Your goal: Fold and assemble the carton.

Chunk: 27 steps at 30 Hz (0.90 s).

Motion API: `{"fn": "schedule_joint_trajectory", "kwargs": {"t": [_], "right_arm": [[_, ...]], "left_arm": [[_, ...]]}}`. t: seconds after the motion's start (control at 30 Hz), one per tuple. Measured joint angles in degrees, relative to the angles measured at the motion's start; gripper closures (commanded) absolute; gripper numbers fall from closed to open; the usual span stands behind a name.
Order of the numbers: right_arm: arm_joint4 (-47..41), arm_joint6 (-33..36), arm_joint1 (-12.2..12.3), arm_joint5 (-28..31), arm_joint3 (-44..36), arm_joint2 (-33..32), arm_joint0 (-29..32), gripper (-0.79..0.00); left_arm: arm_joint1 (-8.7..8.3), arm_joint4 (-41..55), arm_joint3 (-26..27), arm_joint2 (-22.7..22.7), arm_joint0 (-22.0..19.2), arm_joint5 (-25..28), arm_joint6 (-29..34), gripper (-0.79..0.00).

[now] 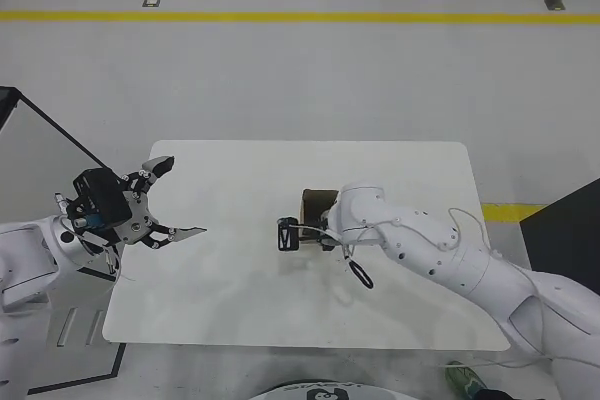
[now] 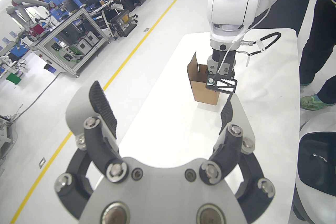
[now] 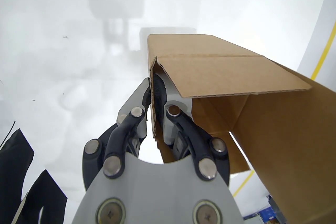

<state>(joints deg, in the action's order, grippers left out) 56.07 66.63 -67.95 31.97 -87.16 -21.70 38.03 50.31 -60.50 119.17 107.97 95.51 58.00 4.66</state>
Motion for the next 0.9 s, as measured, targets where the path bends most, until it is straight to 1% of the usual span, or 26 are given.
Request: {"fn": "schedule_joint_trajectory", "kwargs": {"t": [0.2,0.23,0.27,0.47,0.53,0.57,0.6,0.63,0.67,0.7,0.73,0.77,0.8,0.83,0.9], "right_arm": [[1.1,-0.7,-1.8,-1.8,2.2,1.3,-0.4,0.0],[1.1,-0.8,-2.0,-2.1,2.6,1.3,-0.4,-0.058],[1.1,-0.9,-2.2,-2.2,2.9,1.4,-0.4,-0.083],[1.2,-1.1,-3.1,-2.4,4.4,1.6,-0.2,-0.058],[1.2,-1.2,-3.4,-2.4,4.8,1.6,0.0,-0.062],[1.3,-1.2,-3.5,-2.5,5.0,1.6,0.0,-0.08],[1.3,-1.3,-3.6,-2.5,5.1,1.5,0.1,-0.108],[1.3,-1.3,-3.7,-2.6,5.2,1.5,0.1,-0.172],[1.4,-1.3,-3.8,-2.6,5.2,1.4,0.1,-0.283],[1.4,-1.3,-3.8,-2.7,5.2,1.3,0.1,-0.357],[1.5,-1.1,-3.9,-2.8,4.9,1.1,0.1,-0.499],[1.6,-0.9,-3.9,-2.9,4.6,0.9,0.1,-0.585],[1.6,-0.6,-3.9,-3.1,4.2,0.6,0.1,-0.653],[1.7,-0.2,-3.8,-3.2,3.6,0.3,0.2,-0.696],[1.6,0.5,-3.5,-3.5,2.6,-0.5,0.4,-0.708]], "left_arm": [[0.0,0.0,0.0,0.0,0.0,0.0,0.0,-0.785],[0.0,0.0,0.0,0.0,0.0,0.0,0.0,-0.785],[0.0,0.0,0.0,0.0,0.0,0.0,0.0,-0.785],[0.0,0.0,0.0,0.0,0.0,0.0,0.0,-0.785],[0.0,0.0,0.0,0.0,0.0,0.0,0.0,-0.785],[0.0,0.0,0.0,0.0,0.0,0.0,0.0,-0.785],[0.0,0.0,0.0,0.0,0.0,0.0,0.0,-0.785],[0.0,0.0,0.0,0.0,0.0,0.0,0.0,-0.785],[0.0,0.0,0.0,0.0,0.0,0.0,0.0,-0.785],[0.0,0.0,0.0,0.0,0.0,0.0,0.0,-0.785],[0.0,0.0,0.0,0.0,0.0,0.0,0.0,-0.785],[0.0,0.0,0.0,0.0,0.0,0.0,0.0,-0.785],[0.0,0.0,0.0,0.0,0.0,0.0,0.0,-0.785],[0.0,0.0,0.0,0.0,0.0,0.0,0.0,-0.785],[0.0,0.0,0.0,0.0,0.0,0.0,0.0,-0.785]]}}
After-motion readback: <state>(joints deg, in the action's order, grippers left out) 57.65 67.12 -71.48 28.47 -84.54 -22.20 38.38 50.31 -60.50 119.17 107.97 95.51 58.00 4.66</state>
